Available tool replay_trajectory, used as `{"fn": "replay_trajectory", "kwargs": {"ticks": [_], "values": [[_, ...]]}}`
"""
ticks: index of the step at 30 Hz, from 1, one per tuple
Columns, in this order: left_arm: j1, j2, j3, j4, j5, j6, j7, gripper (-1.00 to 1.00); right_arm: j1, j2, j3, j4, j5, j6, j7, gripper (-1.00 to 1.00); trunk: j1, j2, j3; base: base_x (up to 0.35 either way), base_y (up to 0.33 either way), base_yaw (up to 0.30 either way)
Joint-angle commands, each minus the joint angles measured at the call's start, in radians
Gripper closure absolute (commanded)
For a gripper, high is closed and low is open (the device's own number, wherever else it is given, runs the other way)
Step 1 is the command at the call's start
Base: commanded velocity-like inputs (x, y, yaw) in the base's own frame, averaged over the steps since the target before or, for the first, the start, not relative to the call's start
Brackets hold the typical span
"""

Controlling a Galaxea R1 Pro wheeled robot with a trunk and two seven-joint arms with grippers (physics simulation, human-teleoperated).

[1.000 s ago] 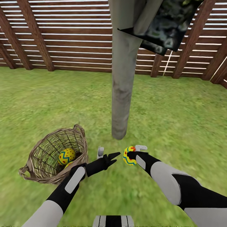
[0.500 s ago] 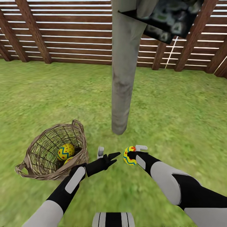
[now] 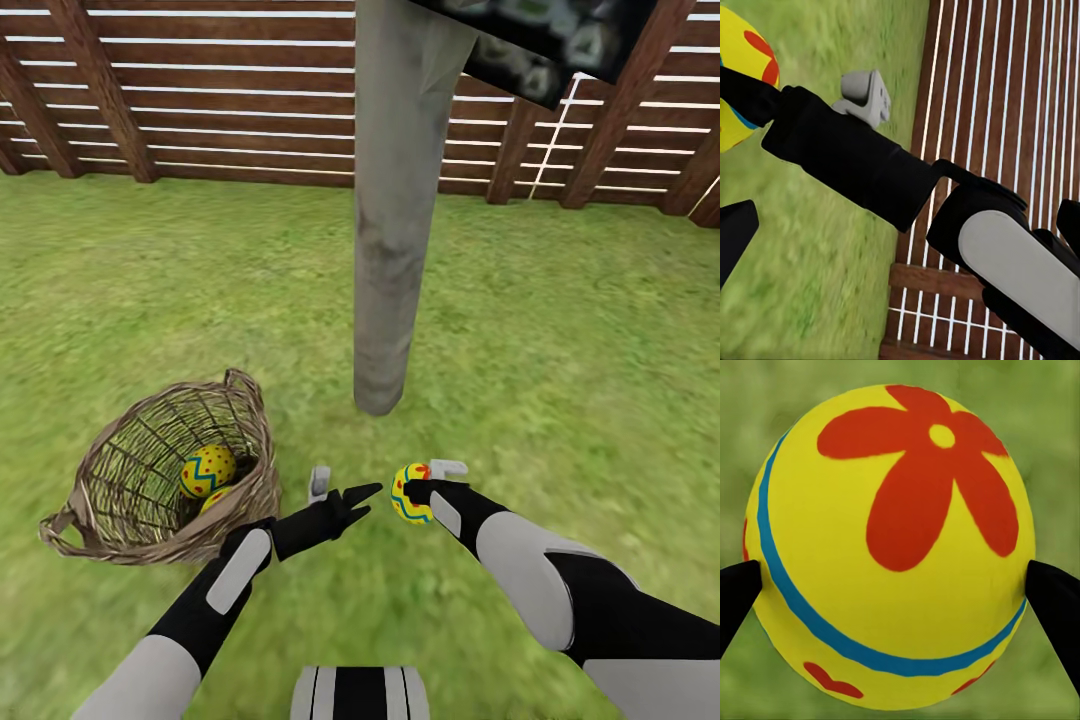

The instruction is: Take the three Easter eggs out of the wicker basket on the lawn in the garden, then place them on the lawn next to a single tree (choose any tree) so that all three eggs are next to the same tree and none are left in the basket.

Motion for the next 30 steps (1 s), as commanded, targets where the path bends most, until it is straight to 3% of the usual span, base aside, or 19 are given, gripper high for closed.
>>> {"fn": "replay_trajectory", "kwargs": {"ticks": [1, 11, 15, 19, 30], "values": [[0.0, 0.0, 0.0, 0.001, 0.007, 0.007, 0.0, -1.0, 0.0, 0.0, -0.007, -0.002, 0.004, 0.006, -0.003, 1.0, 0.0, 0.0, -0.001, 0.012, 0.0, 0.0], [0.0, 0.0, 0.001, 0.002, 0.007, 0.007, 0.0, -1.0, 0.0, -0.001, -0.007, -0.002, 0.004, 0.004, -0.004, 1.0, 0.0, 0.0, -0.001, 0.069, 0.0, 0.0], [0.0, -0.001, -0.001, 0.002, 0.007, 0.007, 0.0, -1.0, 0.0, 0.0, -0.007, -0.002, 0.004, -0.016, -0.01, 1.0, 0.002, -0.001, -0.016, 0.0, 0.0, 0.0], [0.0, -0.001, -0.001, 0.002, 0.007, 0.007, 0.0, -1.0, 0.0, 0.002, -0.006, -0.002, 0.004, -0.023, -0.061, 1.0, 0.003, -0.002, -0.032, 0.0, 0.0, 0.0], [0.0, -0.003, -0.001, 0.002, 0.007, 0.007, 0.001, -1.0, 0.0, 0.003, -0.005, -0.002, 0.005, -0.024, -0.064, 1.0, 0.008, -0.005, -0.074, 0.0, 0.0, 0.0]]}}
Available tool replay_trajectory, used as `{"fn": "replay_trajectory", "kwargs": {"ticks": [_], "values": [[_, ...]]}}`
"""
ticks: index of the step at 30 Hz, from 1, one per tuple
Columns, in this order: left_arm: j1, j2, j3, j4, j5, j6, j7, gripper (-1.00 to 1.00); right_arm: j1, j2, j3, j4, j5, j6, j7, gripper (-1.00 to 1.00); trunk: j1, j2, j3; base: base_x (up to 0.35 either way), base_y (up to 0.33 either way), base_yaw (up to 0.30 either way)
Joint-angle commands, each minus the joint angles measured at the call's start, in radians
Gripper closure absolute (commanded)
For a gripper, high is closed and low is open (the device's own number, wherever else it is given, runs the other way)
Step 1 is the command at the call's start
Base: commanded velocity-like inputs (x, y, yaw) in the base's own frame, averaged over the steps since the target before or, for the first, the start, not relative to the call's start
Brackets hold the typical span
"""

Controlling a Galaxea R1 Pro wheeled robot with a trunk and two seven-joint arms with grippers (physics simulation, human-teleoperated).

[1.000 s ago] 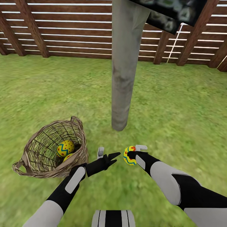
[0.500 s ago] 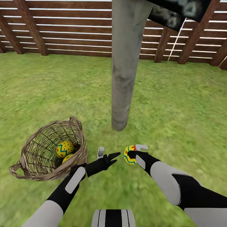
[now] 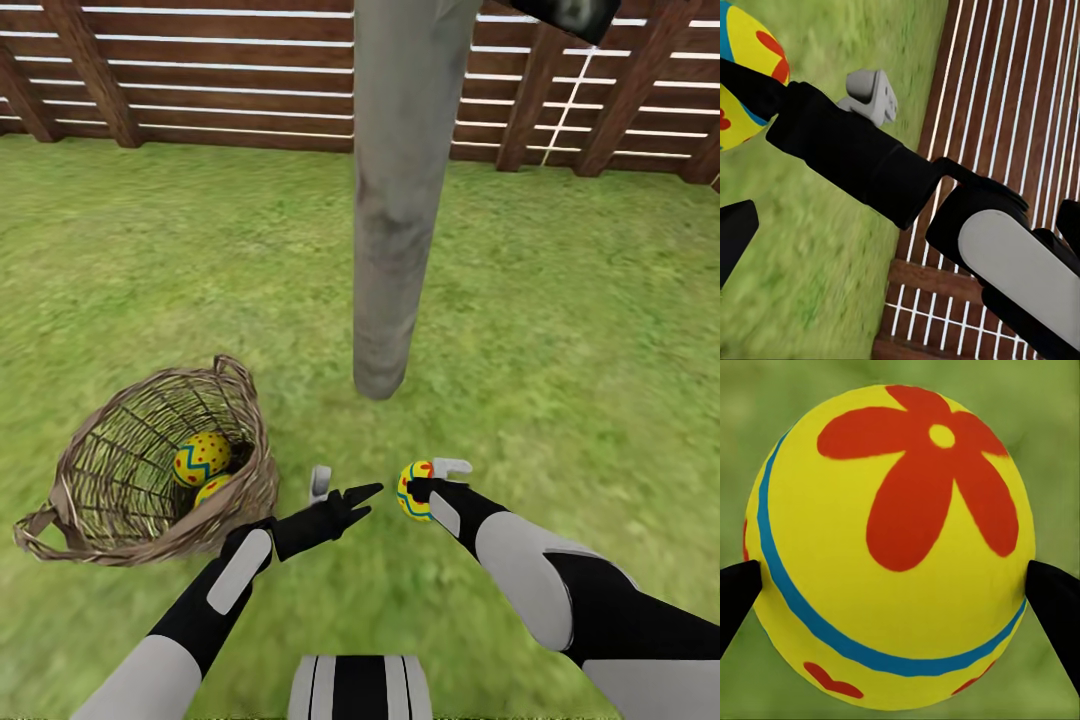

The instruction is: Take the three Easter eggs out of the wicker basket on the lawn in the garden, then place them on the lawn next to a single tree (choose any tree) so that all three eggs are next to the same tree and none are left in the basket.

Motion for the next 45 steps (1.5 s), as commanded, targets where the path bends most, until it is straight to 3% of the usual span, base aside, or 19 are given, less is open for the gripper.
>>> {"fn": "replay_trajectory", "kwargs": {"ticks": [1, 8, 14, 20, 21, 36, 45], "values": [[0.0, 0.0, 0.0, 0.0, 0.007, 0.007, 0.001, -1.0, 0.0, 0.001, -0.006, -0.002, 0.005, 0.006, -0.003, 1.0, 0.0, -0.001, -0.005, 0.0, 0.0, 0.0], [0.0, -0.002, 0.0, 0.002, 0.007, 0.007, 0.002, -1.0, 0.0, 0.004, -0.002, -0.002, 0.008, 0.004, -0.003, 1.0, 0.003, -0.002, -0.032, 0.0, 0.0, 0.0], [0.0, -0.002, 0.0, 0.002, 0.007, 0.007, 0.002, -1.0, 0.0, 0.005, 0.0, -0.001, 0.009, -0.044, -0.003, 1.0, 0.006, -0.004, -0.055, 0.0, 0.0, 0.0], [0.0, 0.0, 0.0, 0.002, 0.007, 0.007, 0.002, -1.0, 0.0, 0.005, 0.0, -0.001, 0.009, -0.044, -0.004, 1.0, 0.006, -0.004, -0.055, 0.0, 0.0, 0.0], [0.0, 0.0, 0.0, 0.002, 0.007, 0.007, 0.002, -1.0, 0.0, 0.005, -0.001, -0.001, 0.009, -0.043, -0.006, -1.0, 0.006, -0.004, -0.055, 0.0, 0.0, 0.0], [0.0, 0.001, 0.001, 0.003, 0.007, 0.005, 0.002, -1.0, 0.0, 0.004, -0.007, -0.001, 0.003, -0.039, -0.008, -1.0, 0.006, -0.004, -0.055, 0.0, 0.0, 0.0], [0.0, -0.001, 0.0, 0.002, 0.007, 0.006, 0.002, -1.0, 0.0, 0.004, -0.009, -0.001, 0.003, -0.041, -0.008, -1.0, 0.002, -0.001, -0.02, 0.0, 0.0, 0.0]]}}
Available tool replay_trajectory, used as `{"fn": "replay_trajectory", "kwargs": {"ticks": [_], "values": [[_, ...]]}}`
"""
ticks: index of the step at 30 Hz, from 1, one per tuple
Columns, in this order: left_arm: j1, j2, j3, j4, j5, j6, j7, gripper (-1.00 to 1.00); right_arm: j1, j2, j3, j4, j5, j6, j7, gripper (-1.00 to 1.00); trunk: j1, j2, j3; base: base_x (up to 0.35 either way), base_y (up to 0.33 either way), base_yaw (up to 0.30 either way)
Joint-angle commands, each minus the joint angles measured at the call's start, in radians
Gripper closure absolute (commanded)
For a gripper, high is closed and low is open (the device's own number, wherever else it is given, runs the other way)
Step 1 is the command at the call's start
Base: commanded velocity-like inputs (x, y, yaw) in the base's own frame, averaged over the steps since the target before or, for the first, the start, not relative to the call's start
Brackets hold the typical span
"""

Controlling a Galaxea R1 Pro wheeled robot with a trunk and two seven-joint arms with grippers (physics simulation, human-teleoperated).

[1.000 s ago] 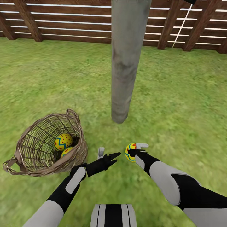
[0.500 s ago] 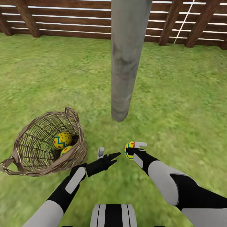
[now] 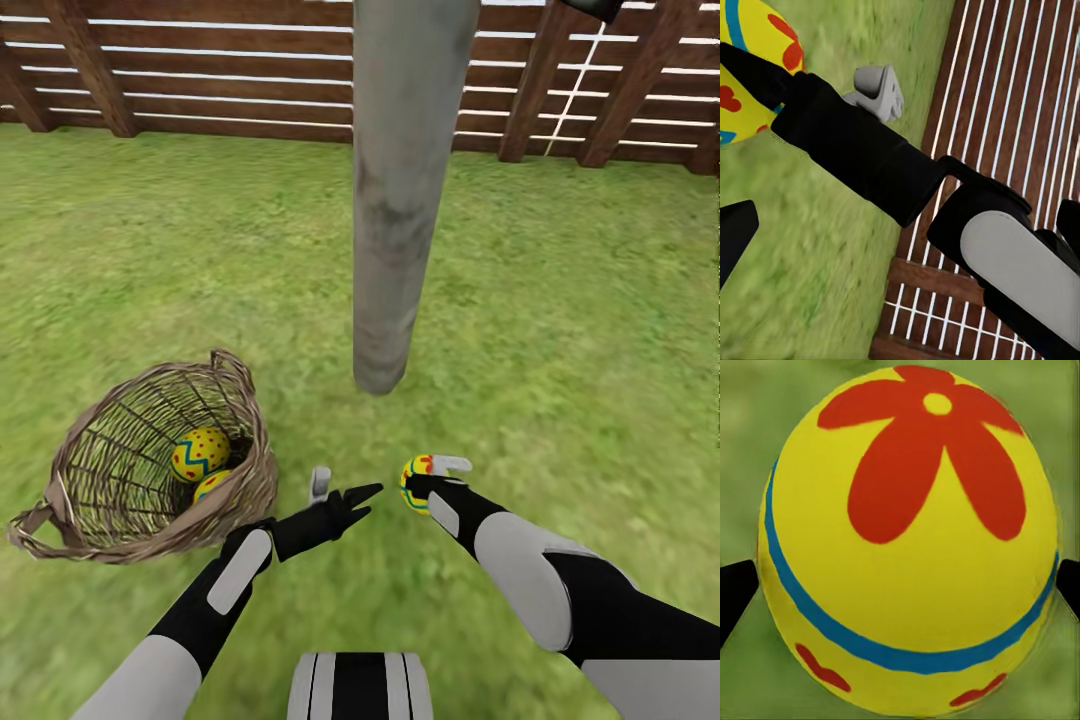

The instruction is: Take the three Easter eggs out of the wicker basket on the lawn in the garden, then place them on the lawn next to a single tree (choose any tree) so that all three eggs are next to the same tree and none are left in the basket.

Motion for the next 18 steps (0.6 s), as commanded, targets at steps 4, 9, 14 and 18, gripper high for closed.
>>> {"fn": "replay_trajectory", "kwargs": {"ticks": [4, 9, 14, 18], "values": [[0.0, 0.0, 0.0, 0.001, 0.006, 0.007, 0.002, -1.0, 0.0, 0.0, -0.006, -0.002, 0.004, 0.001, -0.003, -1.0, -0.002, 0.001, 0.015, 0.0, 0.0, 0.0], [0.0, -0.001, 0.0, 0.001, 0.006, 0.007, 0.002, -1.0, 0.0, 0.0, -0.006, -0.002, 0.004, 0.001, -0.003, -1.0, -0.004, 0.002, 0.034, 0.0, 0.0, 0.0], [-0.001, 0.0, 0.0, 0.0, 0.006, 0.007, 0.003, -1.0, 0.0, -0.007, -0.007, -0.003, 0.002, -0.001, 0.007, -1.0, -0.006, 0.003, 0.054, 0.0, 0.0, 0.0], [0.0, 0.004, 0.004, 0.0, 0.006, 0.007, 0.003, -1.0, 0.0, -0.036, -0.038, -0.047, -0.018, 0.006, 0.017, -1.0, -0.008, 0.004, 0.069, 0.0, 0.0, 0.0]]}}
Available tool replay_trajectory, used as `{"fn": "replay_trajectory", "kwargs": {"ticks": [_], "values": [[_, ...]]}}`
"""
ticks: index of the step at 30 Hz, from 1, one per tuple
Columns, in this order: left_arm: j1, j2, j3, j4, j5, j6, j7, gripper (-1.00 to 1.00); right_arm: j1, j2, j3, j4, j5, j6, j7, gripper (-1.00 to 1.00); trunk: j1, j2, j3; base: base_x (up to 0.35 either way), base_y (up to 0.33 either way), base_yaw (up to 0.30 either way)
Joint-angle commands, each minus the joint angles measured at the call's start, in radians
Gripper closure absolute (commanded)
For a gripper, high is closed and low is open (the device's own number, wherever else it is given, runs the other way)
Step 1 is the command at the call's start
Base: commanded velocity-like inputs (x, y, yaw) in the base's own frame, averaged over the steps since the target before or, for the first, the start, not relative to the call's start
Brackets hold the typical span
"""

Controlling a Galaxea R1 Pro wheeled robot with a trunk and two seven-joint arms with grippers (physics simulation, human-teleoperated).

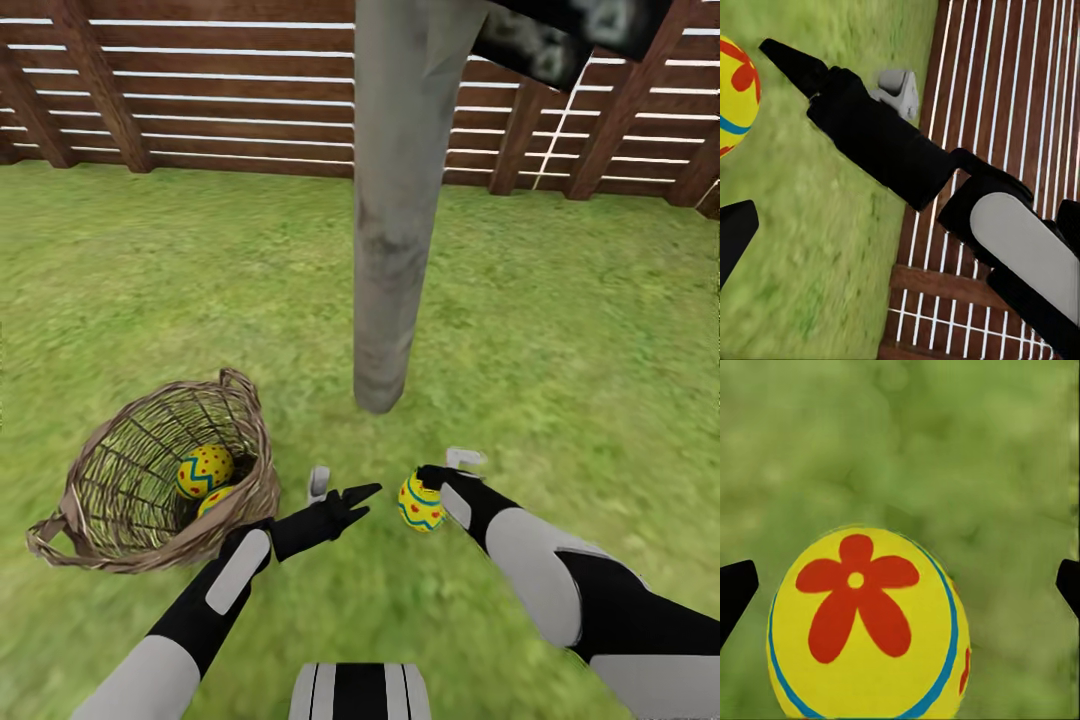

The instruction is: Take the three Easter eggs out of the wicker basket on the lawn in the garden, then place them on the lawn next to a single tree (choose any tree) so that all three eggs are next to the same tree and none are left in the basket.

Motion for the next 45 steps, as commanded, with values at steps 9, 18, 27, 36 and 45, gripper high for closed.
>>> {"fn": "replay_trajectory", "kwargs": {"ticks": [9, 18, 27, 36, 45], "values": [[0.0, 0.006, 0.004, 0.001, 0.003, 0.004, 0.006, -1.0, 0.007, -0.236, -0.062, -0.005, -0.003, 0.335, 0.681, -1.0, -0.004, 0.002, 0.034, 0.0, 0.0, 0.0], [-0.001, 0.015, 0.034, -0.007, 0.008, 0.008, 0.003, -1.0, 0.008, -0.33, -0.065, -0.005, 0.002, 0.492, 0.957, -1.0, -0.008, 0.004, 0.069, 0.0, 0.0, 0.0], [-0.001, 0.045, 0.072, -0.013, 0.008, 0.011, -0.002, -1.0, 0.008, -0.341, -0.066, -0.008, 0.003, 0.494, 0.964, -1.0, -0.012, 0.006, 0.104, 0.0, 0.0, 0.0], [-0.001, 0.045, 0.072, -0.013, 0.008, 0.011, -0.004, -1.0, 0.008, -0.34, -0.065, -0.006, 0.003, 0.493, 0.964, -1.0, -0.016, 0.008, 0.139, 0.0, 0.0, 0.0], [-0.001, 0.047, 0.072, -0.013, 0.008, 0.011, -0.004, -1.0, 0.008, -0.339, -0.065, -0.006, 0.003, 0.493, 0.965, -1.0, -0.02, 0.01, 0.174, 0.0, 0.0, 0.0]]}}
